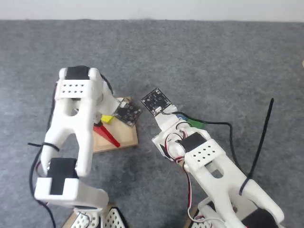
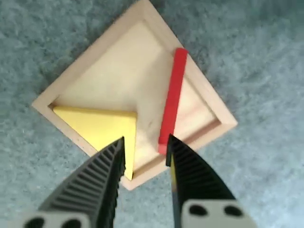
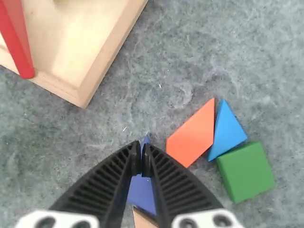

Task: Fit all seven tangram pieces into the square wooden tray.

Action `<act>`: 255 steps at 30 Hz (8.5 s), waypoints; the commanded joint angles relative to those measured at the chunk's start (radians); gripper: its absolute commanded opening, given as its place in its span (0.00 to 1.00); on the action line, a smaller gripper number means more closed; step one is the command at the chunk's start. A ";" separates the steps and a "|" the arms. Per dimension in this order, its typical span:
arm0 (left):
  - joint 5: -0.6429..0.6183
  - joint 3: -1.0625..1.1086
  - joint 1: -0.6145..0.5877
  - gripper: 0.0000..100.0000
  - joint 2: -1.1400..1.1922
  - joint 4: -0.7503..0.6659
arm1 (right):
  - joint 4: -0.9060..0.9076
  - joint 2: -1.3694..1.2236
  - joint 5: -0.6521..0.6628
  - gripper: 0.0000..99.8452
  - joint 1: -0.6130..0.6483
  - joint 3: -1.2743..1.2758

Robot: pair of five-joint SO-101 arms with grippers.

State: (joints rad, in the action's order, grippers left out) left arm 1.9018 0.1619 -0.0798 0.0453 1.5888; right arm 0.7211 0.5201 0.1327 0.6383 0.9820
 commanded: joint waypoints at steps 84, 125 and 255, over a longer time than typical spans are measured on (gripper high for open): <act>-1.718 0.661 -0.058 0.01 -0.529 -0.577 | -0.070 -0.047 -0.330 0.01 -0.249 -0.132; -1.763 0.549 -0.462 0.01 -0.149 -0.661 | -0.176 -0.593 -0.212 0.01 0.211 -0.483; -1.754 0.661 -0.437 0.01 -0.230 -0.825 | 0.196 -0.389 -0.261 0.01 0.054 -0.356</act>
State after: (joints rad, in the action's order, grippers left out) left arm 0.1389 0.8247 -0.5217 -0.1803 0.7848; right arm 0.9528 0.1550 -0.1389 0.6813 0.6475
